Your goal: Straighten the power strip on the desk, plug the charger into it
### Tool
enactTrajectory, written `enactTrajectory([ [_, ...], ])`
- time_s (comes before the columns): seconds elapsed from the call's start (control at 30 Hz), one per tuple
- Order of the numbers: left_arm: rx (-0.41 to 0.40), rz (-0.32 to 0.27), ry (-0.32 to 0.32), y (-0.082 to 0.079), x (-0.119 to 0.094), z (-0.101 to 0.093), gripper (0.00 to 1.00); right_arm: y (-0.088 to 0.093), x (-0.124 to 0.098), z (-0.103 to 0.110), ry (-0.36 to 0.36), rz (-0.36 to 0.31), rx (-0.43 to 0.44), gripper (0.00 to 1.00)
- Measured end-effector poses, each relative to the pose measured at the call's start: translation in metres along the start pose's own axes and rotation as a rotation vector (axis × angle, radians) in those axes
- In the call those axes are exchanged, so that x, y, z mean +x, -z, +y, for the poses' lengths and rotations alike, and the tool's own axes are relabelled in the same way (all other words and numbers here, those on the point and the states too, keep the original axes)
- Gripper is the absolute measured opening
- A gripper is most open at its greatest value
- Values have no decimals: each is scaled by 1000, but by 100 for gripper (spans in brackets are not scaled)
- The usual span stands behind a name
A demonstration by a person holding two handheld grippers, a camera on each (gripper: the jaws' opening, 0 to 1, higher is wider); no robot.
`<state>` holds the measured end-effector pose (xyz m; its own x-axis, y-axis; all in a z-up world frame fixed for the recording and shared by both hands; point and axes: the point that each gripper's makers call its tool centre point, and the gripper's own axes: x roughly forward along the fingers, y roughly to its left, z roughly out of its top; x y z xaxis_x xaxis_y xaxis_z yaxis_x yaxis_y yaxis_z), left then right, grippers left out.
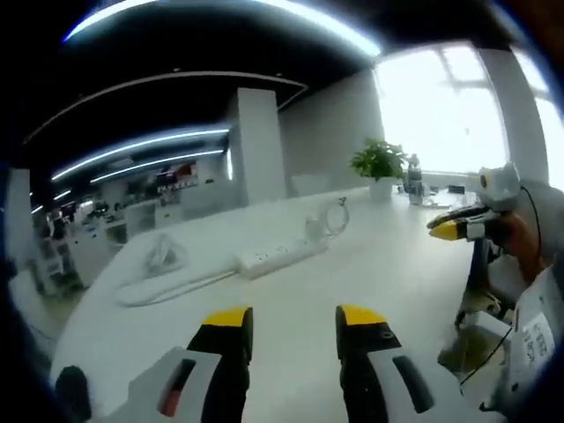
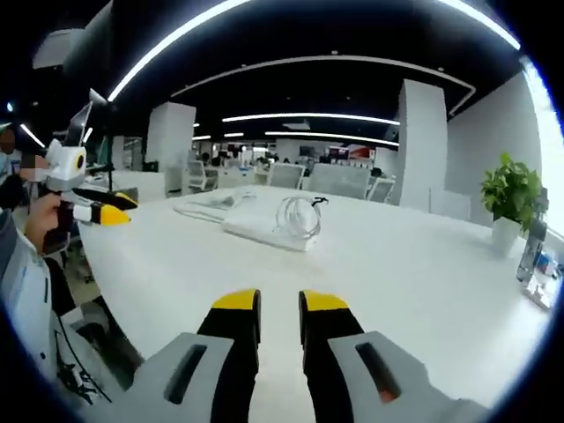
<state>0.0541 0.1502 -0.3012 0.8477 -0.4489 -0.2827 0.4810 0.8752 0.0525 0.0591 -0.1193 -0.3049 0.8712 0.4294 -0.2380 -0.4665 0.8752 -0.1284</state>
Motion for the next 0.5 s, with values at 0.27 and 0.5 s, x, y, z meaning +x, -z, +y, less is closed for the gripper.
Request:
enactTrajectory([
  [0.27, -11, -48, -6, 6, -19, -15, 44, 17, -10, 8, 6, 27, 25, 22],
  [0.5, -62, 3, -39, 25, -18, -8, 44, 20, -15, -2, 56, -5, 102, 23],
])
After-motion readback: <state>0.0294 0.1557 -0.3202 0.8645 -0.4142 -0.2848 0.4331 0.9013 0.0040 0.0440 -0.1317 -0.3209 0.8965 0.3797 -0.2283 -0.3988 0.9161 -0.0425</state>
